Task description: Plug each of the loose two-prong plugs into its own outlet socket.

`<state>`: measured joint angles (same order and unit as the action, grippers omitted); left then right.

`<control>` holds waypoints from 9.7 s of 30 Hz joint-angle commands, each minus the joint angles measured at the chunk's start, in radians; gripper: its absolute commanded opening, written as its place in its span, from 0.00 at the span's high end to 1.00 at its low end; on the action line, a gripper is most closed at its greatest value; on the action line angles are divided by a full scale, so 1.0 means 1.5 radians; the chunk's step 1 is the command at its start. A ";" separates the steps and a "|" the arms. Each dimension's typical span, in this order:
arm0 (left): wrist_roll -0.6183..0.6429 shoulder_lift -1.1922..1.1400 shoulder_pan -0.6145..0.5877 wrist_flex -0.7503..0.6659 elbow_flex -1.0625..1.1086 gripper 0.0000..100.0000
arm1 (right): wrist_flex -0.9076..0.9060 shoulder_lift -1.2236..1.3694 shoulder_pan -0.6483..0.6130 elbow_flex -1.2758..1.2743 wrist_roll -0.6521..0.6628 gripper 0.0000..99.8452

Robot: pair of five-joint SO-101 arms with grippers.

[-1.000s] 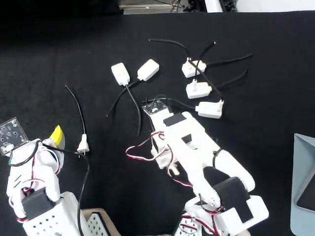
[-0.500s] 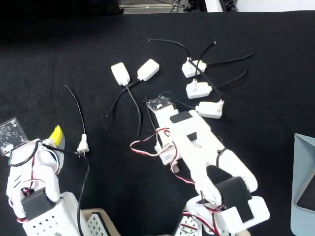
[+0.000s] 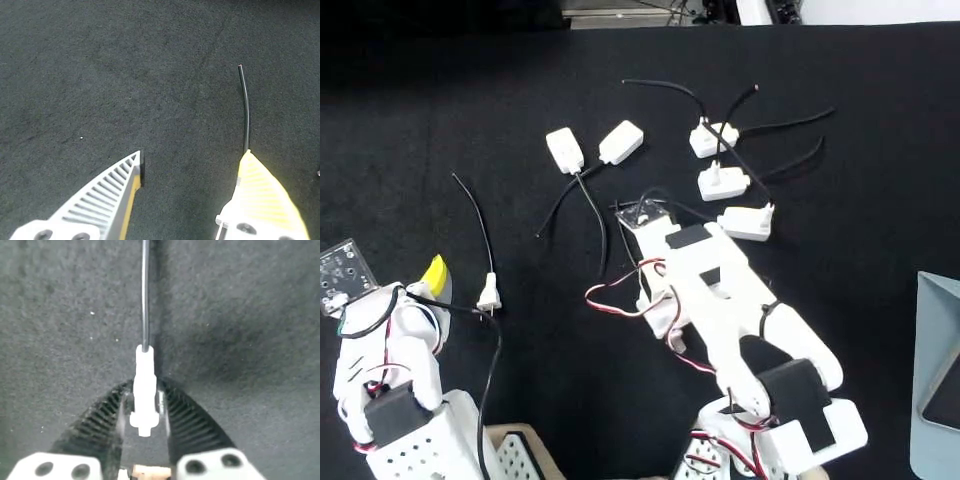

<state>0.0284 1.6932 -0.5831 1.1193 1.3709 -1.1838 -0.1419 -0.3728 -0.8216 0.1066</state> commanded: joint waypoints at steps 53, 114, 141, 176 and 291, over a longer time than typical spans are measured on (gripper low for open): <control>0.056 -1.554 0.383 -0.028 -1.292 0.63 | 0.430 -0.529 0.111 -0.301 -0.299 0.99; -0.212 -1.167 0.471 0.408 -1.229 0.97 | 0.428 -0.527 0.113 -0.306 -0.299 0.99; -0.398 -0.714 0.616 -0.108 -0.278 0.92 | 0.430 -0.526 0.107 -0.316 -0.295 0.99; -0.080 -0.240 0.397 -0.101 -0.166 0.71 | 0.214 -0.885 -0.259 -0.327 -0.115 0.99; 0.014 0.027 0.246 0.004 -0.072 0.71 | 0.354 -0.284 -0.260 -0.105 -0.161 0.99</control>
<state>0.0483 1.7285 -0.1995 1.1546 1.2896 -0.6513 -0.5715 -0.7457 -1.0472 -0.1250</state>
